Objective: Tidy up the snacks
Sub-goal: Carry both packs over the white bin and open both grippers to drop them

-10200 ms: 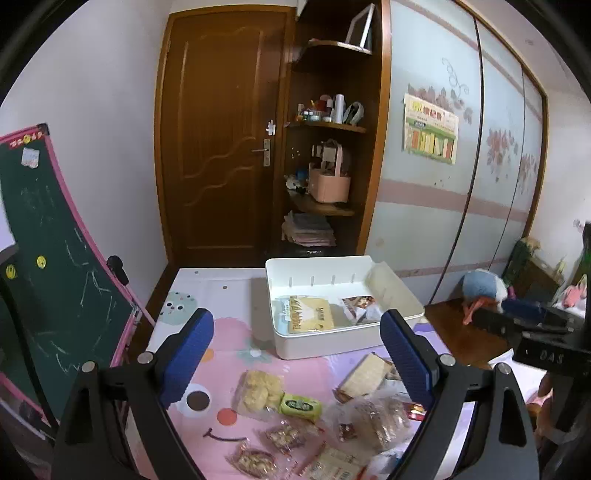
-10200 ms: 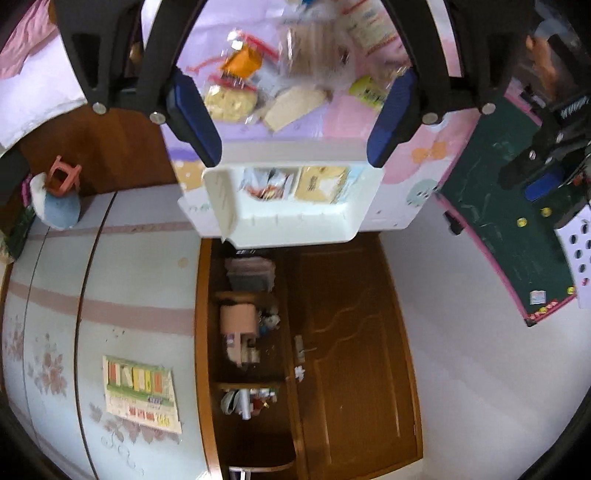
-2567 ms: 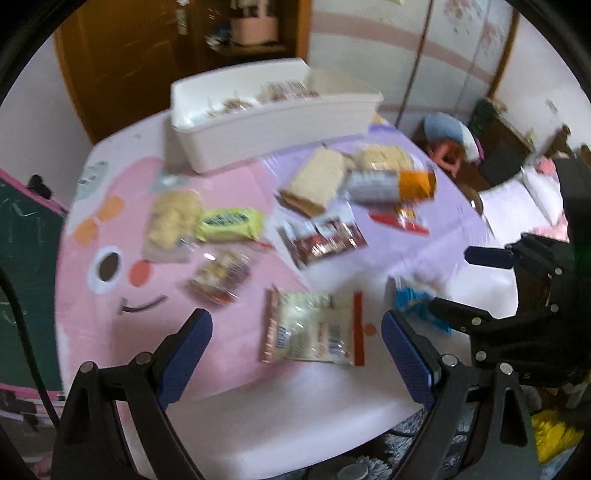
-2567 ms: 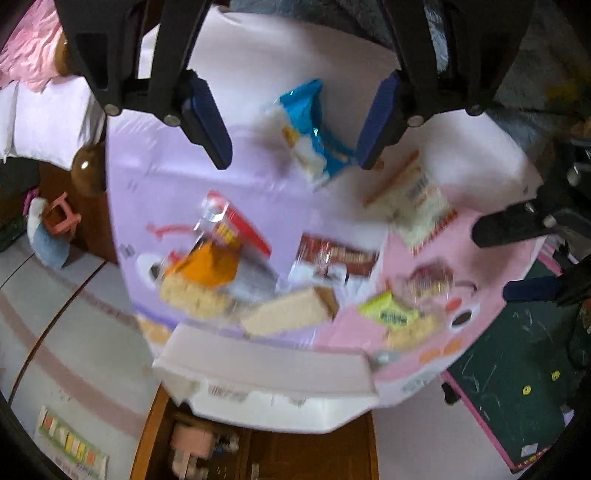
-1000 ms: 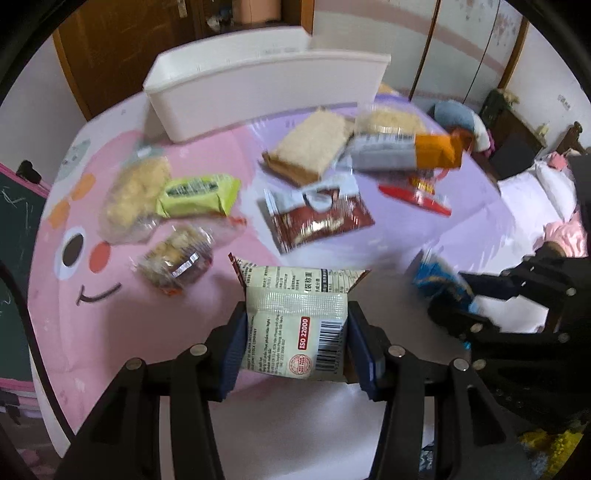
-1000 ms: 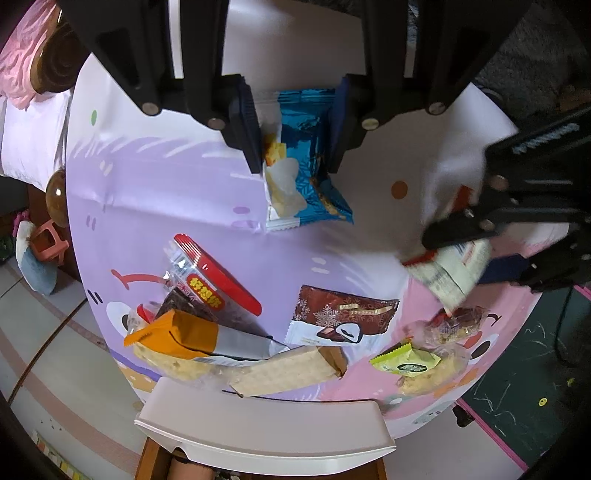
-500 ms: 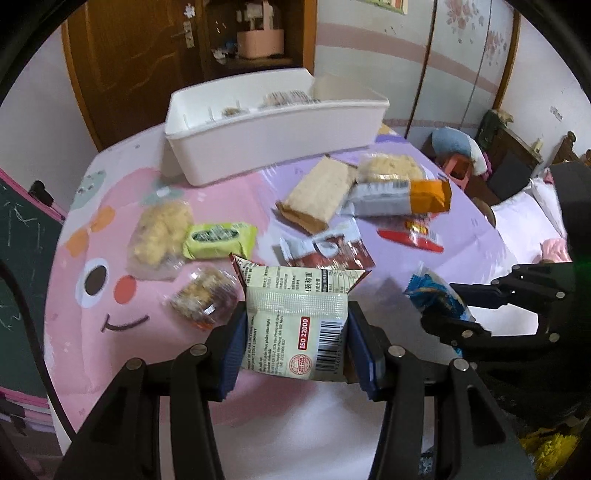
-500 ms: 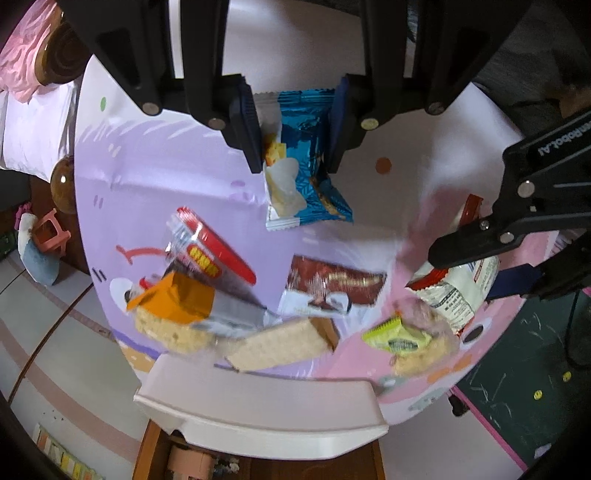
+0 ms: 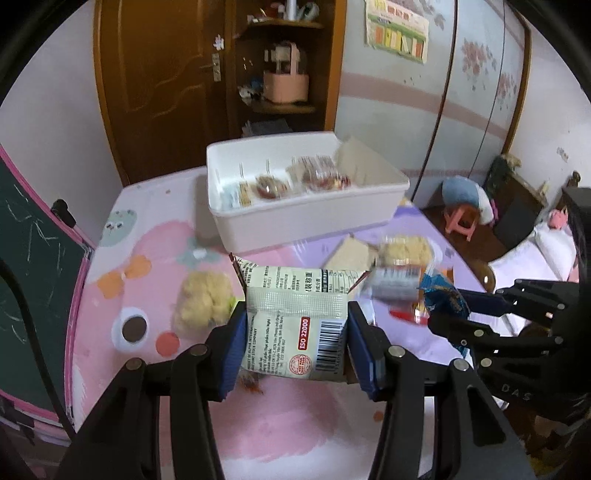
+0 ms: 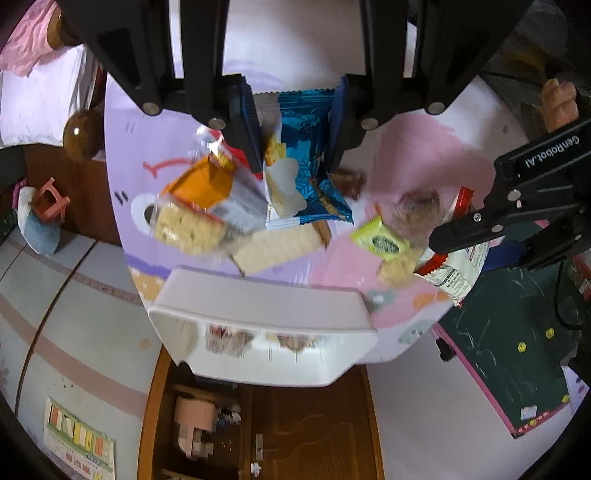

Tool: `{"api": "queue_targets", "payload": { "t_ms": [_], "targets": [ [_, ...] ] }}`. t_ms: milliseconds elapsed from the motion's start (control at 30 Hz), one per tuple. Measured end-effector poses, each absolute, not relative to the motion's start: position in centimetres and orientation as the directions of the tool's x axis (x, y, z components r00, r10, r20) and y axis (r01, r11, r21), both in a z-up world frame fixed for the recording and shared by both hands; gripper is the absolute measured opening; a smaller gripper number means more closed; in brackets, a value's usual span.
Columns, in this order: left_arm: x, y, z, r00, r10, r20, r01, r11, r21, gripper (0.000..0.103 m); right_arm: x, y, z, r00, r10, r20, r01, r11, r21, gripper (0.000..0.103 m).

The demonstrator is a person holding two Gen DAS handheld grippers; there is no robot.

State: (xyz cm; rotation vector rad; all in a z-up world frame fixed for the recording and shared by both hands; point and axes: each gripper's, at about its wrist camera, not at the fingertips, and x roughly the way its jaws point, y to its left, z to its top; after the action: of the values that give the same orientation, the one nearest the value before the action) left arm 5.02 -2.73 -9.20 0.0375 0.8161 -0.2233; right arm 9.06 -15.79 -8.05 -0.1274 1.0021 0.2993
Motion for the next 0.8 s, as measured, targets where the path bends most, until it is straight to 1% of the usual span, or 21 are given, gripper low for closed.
{"api": "queue_targets", "payload": {
  "t_ms": [167, 333, 467, 567, 667, 800],
  "targets": [
    [6.1, -2.3, -7.6, 0.687, -0.183, -0.703, 0.203, 0.978, -0.057, 0.05, 10.7, -15.4, -7.0, 0.533, 0.204, -0.821, -0.309, 0.95, 0.035, 0.033],
    [7.7, -2.7, -6.3, 0.702, -0.16, -0.694, 0.206, 0.978, -0.018, 0.05, 12.9, -15.1, -6.1, 0.536, 0.216, -0.816, -0.312, 0.949, 0.046, 0.033],
    [10.3, -2.7, -3.5, 0.742, -0.141, -0.655, 0.194, 0.981, 0.009, 0.05, 15.2, -15.4, -3.6, 0.593, 0.209, -0.777, -0.3, 0.954, 0.027, 0.033],
    [12.6, -3.0, -1.5, 0.767, -0.112, -0.632, 0.178, 0.983, 0.041, 0.05, 17.5, -16.1, -1.4, 0.632, 0.217, -0.744, -0.282, 0.958, 0.04, 0.033],
    [14.7, -3.2, 0.0, 0.784, -0.097, -0.613, 0.158, 0.986, 0.048, 0.05, 19.7, -16.5, 0.5, 0.678, 0.194, -0.709, -0.257, 0.966, 0.018, 0.033],
    [18.1, -3.4, 1.3, 0.795, -0.057, -0.604, 0.125, 0.99, 0.071, 0.05, 22.6, -17.3, 2.0, 0.697, 0.179, -0.694, -0.226, 0.974, 0.025, 0.033]
  ]
}}
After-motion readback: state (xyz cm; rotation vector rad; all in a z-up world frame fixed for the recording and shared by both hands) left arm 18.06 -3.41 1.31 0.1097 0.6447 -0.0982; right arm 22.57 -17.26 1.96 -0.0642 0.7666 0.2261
